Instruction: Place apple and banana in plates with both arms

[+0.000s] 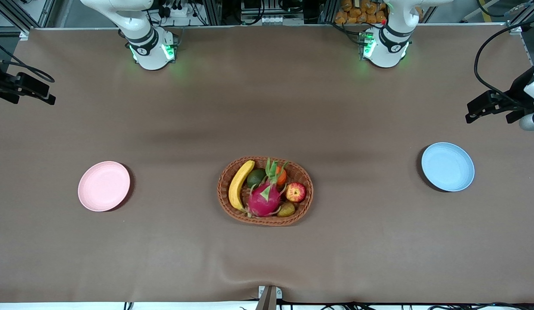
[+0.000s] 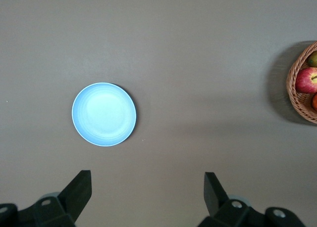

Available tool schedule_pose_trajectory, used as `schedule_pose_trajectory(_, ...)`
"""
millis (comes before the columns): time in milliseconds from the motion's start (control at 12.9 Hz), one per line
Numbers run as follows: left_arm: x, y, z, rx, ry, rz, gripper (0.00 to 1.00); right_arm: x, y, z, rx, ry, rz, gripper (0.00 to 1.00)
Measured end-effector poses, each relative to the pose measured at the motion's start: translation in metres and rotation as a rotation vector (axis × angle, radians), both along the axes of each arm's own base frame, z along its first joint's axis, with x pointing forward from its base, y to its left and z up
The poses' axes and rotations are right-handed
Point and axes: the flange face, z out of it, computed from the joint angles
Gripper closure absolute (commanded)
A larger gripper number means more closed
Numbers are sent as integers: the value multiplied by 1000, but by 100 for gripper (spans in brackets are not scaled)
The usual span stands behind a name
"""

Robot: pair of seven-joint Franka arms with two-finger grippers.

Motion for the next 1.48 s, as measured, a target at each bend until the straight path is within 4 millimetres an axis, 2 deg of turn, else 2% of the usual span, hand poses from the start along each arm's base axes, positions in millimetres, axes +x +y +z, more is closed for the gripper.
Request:
schedule_pose_trajectory(311,0,1,0,0,1,1,0,0,-1,0,0,1,0,0)
schedule_pose_trajectory(621,1,0,-3,0,6,1,0,-1,-11,0,1,4,-12,0)
schedule_pose_trajectory(1010,2,-11,-4,0,7,-18,0,-3,-11,-1,3,14,-6,0)
schedule_pose_trajectory(1243,11,-24,-16,-1,24,-42,0,-4,-11,-2,4,24,-4,0)
schedule_pose_trajectory(1476,26,-61,-34,-2,40,-86,0,-5,-10,-3,6,38,-3,0)
